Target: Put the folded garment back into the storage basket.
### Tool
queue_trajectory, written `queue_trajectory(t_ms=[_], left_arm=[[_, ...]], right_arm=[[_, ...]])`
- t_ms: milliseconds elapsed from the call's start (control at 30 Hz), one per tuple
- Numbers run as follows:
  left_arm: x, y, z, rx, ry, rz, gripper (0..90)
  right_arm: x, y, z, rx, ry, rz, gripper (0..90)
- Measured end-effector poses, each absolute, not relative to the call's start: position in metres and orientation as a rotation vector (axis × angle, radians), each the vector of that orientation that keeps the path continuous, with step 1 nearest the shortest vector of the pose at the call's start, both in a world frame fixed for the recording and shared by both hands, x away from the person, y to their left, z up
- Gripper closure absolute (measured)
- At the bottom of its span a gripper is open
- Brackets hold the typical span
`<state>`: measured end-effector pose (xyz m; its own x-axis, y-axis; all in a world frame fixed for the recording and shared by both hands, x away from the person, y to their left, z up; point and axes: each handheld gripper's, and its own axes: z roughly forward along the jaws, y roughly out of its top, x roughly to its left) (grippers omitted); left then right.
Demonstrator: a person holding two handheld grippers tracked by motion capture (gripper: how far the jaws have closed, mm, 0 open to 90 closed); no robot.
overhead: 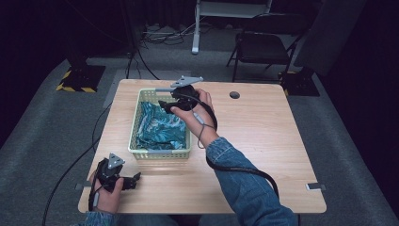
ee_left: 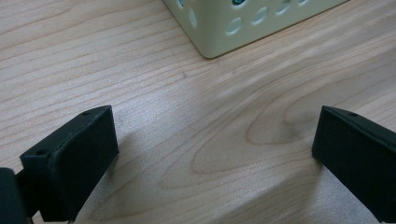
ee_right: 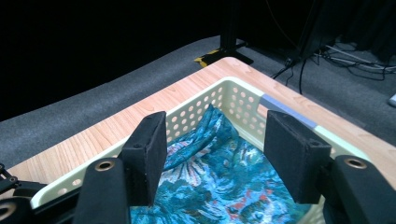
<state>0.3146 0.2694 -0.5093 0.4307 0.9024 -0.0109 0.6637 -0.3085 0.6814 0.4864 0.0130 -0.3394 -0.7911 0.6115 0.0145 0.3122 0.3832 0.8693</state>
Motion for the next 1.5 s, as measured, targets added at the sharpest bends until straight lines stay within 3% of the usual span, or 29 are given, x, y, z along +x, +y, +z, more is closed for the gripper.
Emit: queue_trajectory(t_ms=[567,1500], left_arm=[[0.315,0.269,-0.509,2.074,1.314,0.504,0.2],[0.315,0.269,-0.509,2.074,1.314,0.503,0.2]], right_arm=[[0.480,-0.022,-0.327,0.791,2.350,1.344,26.6],[0.472,-0.078,-0.319,0.839,2.313,1.336,23.0]])
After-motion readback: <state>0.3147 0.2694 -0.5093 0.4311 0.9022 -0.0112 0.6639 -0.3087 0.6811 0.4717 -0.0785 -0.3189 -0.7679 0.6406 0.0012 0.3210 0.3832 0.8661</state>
